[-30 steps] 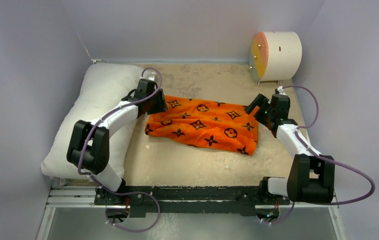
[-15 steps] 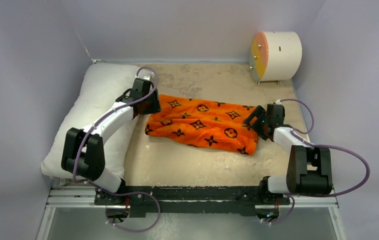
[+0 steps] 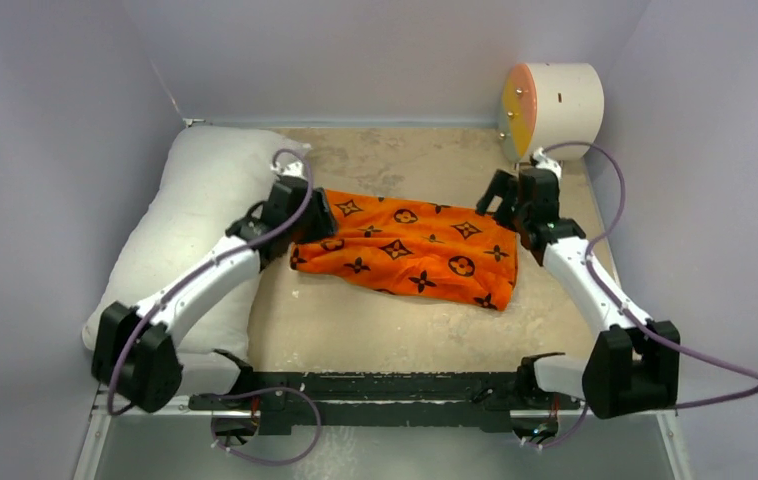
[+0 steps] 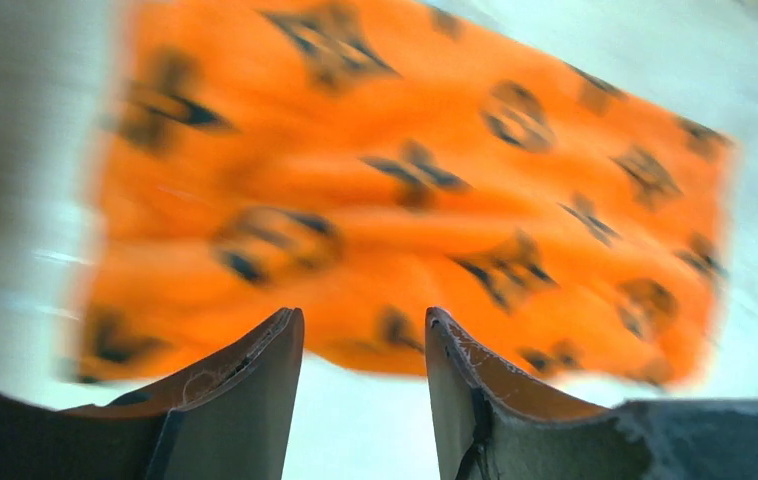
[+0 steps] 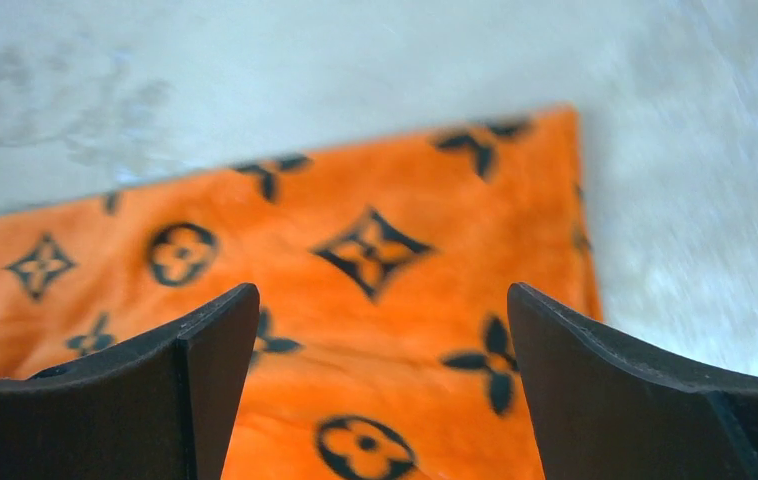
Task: Remove the pillowcase from the pillow
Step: Fold the pillowcase at the center of the board.
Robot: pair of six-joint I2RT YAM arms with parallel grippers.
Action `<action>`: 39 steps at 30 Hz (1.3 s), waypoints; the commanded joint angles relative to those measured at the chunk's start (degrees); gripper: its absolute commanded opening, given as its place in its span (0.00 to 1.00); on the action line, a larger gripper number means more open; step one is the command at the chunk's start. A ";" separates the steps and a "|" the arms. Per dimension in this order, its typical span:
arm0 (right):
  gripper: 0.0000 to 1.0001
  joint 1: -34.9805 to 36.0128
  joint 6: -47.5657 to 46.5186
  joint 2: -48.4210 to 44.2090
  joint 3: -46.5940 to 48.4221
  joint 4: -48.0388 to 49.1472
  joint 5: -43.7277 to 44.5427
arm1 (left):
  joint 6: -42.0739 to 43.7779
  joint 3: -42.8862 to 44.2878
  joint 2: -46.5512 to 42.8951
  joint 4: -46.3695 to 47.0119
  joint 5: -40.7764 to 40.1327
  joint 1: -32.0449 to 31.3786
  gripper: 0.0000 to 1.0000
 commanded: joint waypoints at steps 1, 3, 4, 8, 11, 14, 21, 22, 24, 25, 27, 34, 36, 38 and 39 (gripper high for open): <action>0.95 3.11 -11.15 8.12 9.70 1.26 -4.32 | -19.33 -7.86 -7.68 11.49 -0.70 -14.62 0.48; 0.95 3.17 -16.09 13.86 14.42 3.00 -11.68 | -25.89 -12.72 -8.86 16.86 -5.60 -20.27 0.48; 0.95 3.20 -18.93 17.28 17.74 2.96 -15.07 | -29.34 -14.96 -9.11 20.26 -7.84 -22.63 0.48; 0.95 3.21 -32.28 32.86 37.24 -6.74 -24.25 | -38.07 -24.43 -6.47 44.81 -14.64 -29.78 0.51; 0.95 3.22 -40.46 43.90 49.03 -13.05 -30.86 | -39.89 -26.91 0.07 59.81 -19.57 -33.61 0.51; 0.95 3.74 -45.67 51.87 59.07 -18.91 -36.52 | -40.00 -27.21 7.10 72.83 -24.78 -36.75 0.52; 0.93 7.65 -52.42 61.88 67.25 -26.52 -39.46 | -46.68 -26.02 16.78 79.43 -35.77 -42.80 0.52; 0.93 8.38 -53.01 62.15 66.54 -25.80 -39.57 | -47.73 -25.94 16.62 77.29 -37.67 -43.58 0.52; 0.92 9.59 -53.67 62.77 65.58 -24.74 -39.89 | -50.24 -25.99 15.96 72.90 -41.04 -44.60 0.52; 0.92 10.00 -54.05 63.32 65.52 -24.57 -40.32 | -51.28 -26.03 15.65 70.88 -42.37 -44.99 0.52; 0.92 10.61 -54.60 64.46 65.69 -24.62 -41.00 | -53.40 -26.47 15.18 68.19 -44.92 -45.56 0.53; 0.91 12.25 -56.26 68.45 68.37 -26.83 -41.50 | -62.82 -31.13 18.74 72.67 -48.14 -45.71 0.54; 0.91 12.35 -56.36 68.54 68.37 -26.72 -40.75 | -63.75 -31.27 21.21 76.44 -47.48 -45.63 0.55; 0.91 12.35 -56.33 68.21 67.70 -26.26 -40.27 | -64.64 -30.96 24.25 80.29 -46.38 -45.62 0.56; 0.91 12.40 -56.40 68.00 67.34 -26.00 -40.14 | -64.75 -30.75 25.69 81.90 -45.94 -45.55 0.56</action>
